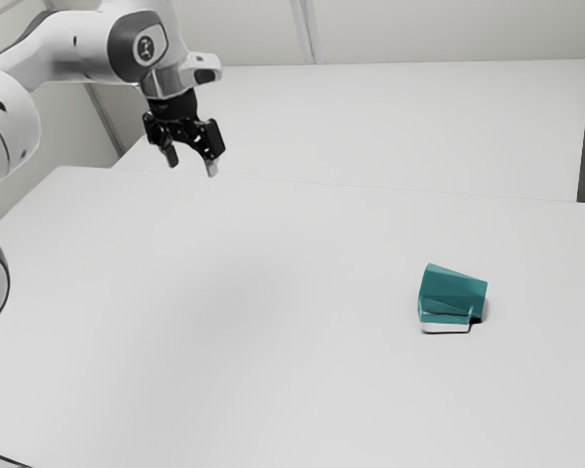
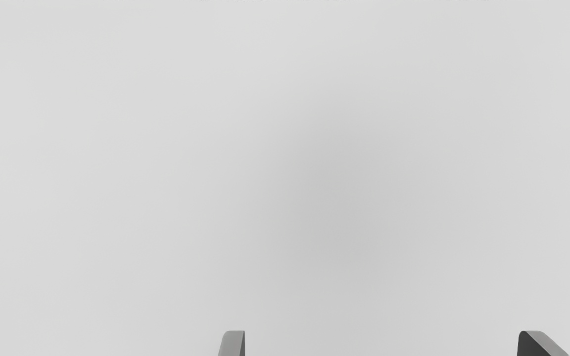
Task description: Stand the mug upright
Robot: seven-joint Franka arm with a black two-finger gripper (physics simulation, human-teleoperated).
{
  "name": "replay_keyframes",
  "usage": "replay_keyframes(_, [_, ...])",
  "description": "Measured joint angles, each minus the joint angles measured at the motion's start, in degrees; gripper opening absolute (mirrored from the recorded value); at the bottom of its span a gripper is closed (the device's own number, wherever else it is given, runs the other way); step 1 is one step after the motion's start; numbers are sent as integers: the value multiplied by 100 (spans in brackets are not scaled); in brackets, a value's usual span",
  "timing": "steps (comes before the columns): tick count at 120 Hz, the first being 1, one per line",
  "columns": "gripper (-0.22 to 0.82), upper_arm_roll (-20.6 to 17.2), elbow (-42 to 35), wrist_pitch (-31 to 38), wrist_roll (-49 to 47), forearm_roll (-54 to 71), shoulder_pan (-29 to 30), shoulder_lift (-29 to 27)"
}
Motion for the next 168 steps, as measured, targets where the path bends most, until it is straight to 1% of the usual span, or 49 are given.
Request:
replay_keyframes(16, [60,12,-164,148,79,-41,4,-82])
replay_keyframes(21, [60,16,-450,258,96,-53,-13,-280])
replay_keyframes(28, [60,19,-1161,592,116,-128,-11,-709])
replay_keyframes(35, [60,22,-1753,1023,113,-290,32,-965])
replay_keyframes(43, [60,21,-2265,1617,82,-588,125,-1043])
replay_keyframes(50, [60,21,-2458,2086,58,-984,231,-916])
replay_keyframes(63, [60,-60,-2538,2749,28,-1773,290,-616])
replay_keyframes(78, [60,-436,-2488,3364,49,-2722,53,-155])
replay_keyframes(87, [60,-667,-2489,3660,82,-3157,8,-35])
replay_keyframes(93, [60,-751,-2511,3814,102,-3389,-21,22])
replay_keyframes(133, [60,-848,-2529,4483,198,-4468,-805,534])
replay_keyframes(146, [59,-956,-2527,4619,219,-4634,-970,644])
replay_keyframes(168, [59,-983,-2445,4841,254,-4780,-1338,819])
